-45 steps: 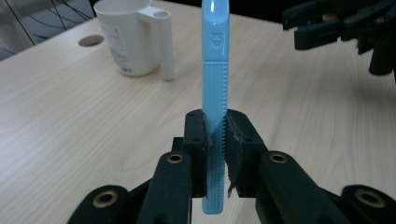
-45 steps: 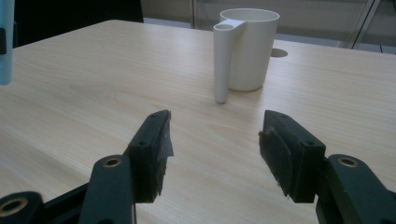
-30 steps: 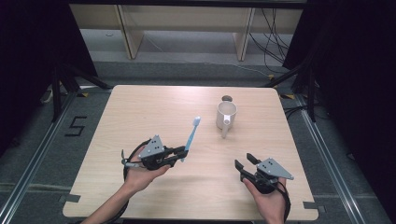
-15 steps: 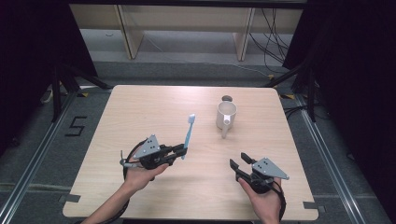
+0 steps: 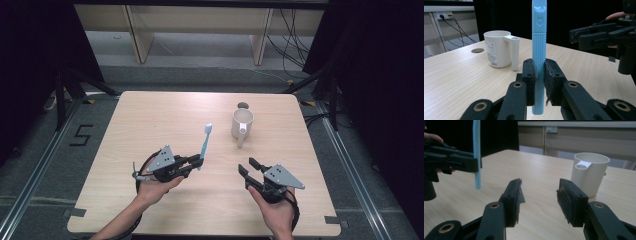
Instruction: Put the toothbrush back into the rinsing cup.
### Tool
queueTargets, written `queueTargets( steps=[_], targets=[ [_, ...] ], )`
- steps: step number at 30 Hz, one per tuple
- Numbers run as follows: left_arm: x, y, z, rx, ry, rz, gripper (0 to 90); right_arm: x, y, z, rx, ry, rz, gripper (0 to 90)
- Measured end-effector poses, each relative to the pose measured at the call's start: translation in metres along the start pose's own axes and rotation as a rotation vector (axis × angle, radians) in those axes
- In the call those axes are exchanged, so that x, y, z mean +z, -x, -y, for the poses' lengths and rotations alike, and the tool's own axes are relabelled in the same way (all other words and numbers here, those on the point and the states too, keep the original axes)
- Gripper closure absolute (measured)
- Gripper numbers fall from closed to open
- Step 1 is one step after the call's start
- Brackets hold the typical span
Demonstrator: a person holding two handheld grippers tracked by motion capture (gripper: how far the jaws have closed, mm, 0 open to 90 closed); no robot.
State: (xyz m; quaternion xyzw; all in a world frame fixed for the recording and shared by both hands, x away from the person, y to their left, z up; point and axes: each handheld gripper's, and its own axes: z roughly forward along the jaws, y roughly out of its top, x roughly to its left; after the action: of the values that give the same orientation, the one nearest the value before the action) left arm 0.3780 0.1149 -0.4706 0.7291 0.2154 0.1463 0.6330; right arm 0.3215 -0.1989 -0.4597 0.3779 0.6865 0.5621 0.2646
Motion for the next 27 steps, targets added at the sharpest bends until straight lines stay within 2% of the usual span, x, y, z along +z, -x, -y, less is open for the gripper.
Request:
queueTargets(
  steps=[1,2,3,4,6,7,9,10,12,13,14,15,17,21,23,24,25,26,27],
  targets=[
    [0.001,0.000,0.000,-0.001,0.000,-0.001,78.7,0.000,-0.001,-0.002,-0.008,0.005,0.005,55.4],
    [0.001,0.000,0.000,0.000,0.001,-0.005,78.7,0.000,-0.004,-0.004,0.008,0.007,0.011,56.0],
    [0.003,0.000,0.000,-0.001,0.005,-0.002,78.7,0.001,-0.003,-0.006,-0.019,0.014,0.008,56.8],
    [0.004,0.001,0.000,-0.001,0.016,0.002,78.7,0.003,-0.004,-0.008,-0.012,0.029,-0.002,57.4],
    [0.005,0.002,-0.001,0.013,-0.004,-0.008,78.7,0.006,-0.009,-0.011,0.015,0.042,-0.014,58.3],
    [0.006,0.003,-0.001,0.017,-0.004,-0.006,78.7,0.006,-0.009,-0.014,-0.004,0.037,-0.011,58.9],
    [0.009,0.005,-0.001,0.020,0.011,0.000,78.7,0.010,-0.014,-0.017,0.028,0.054,-0.029,60.5],
    [0.009,0.006,-0.002,0.027,0.003,-0.008,78.7,0.010,-0.014,-0.020,0.020,0.043,-0.036,61.2],
    [0.009,0.006,-0.002,0.029,0.001,-0.009,78.7,0.013,-0.017,-0.023,0.032,0.075,-0.049,62.5],
    [0.010,0.006,-0.002,0.032,0.002,-0.010,78.7,0.014,-0.017,-0.026,0.015,0.080,-0.053,63.1],
    [0.011,0.006,-0.002,0.031,0.002,-0.009,78.7,0.014,-0.020,-0.028,0.053,0.082,-0.071,63.7],
    [0.011,0.007,-0.002,0.031,0.003,-0.011,78.7,0.015,-0.020,-0.030,0.026,0.098,-0.061,64.5],
    [0.013,0.008,-0.002,0.034,0.013,-0.009,78.7,0.017,-0.023,-0.035,0.046,0.117,-0.082,65.9],
    [0.016,0.011,-0.001,0.048,0.014,-0.008,78.6,0.022,-0.028,-0.042,0.057,0.127,-0.103,68.5],
    [0.017,0.012,-0.001,0.049,0.004,-0.011,78.6,0.024,-0.030,-0.045,0.051,0.131,-0.103,69.7],
    [0.017,0.012,0.000,0.051,0.006,-0.013,78.6,0.026,-0.030,-0.047,0.032,0.136,-0.104,70.2],
    [0.017,0.012,0.000,0.051,0.005,-0.014,78.6,0.026,-0.032,-0.048,0.063,0.128,-0.120,70.5],
    [0.017,0.012,0.000,0.052,0.005,-0.014,78.7,0.028,-0.033,-0.049,0.049,0.139,-0.114,70.6],
    [0.017,0.012,-0.001,0.055,0.006,-0.015,78.6,0.029,-0.034,-0.050,0.059,0.138,-0.126,70.8]
  ],
)
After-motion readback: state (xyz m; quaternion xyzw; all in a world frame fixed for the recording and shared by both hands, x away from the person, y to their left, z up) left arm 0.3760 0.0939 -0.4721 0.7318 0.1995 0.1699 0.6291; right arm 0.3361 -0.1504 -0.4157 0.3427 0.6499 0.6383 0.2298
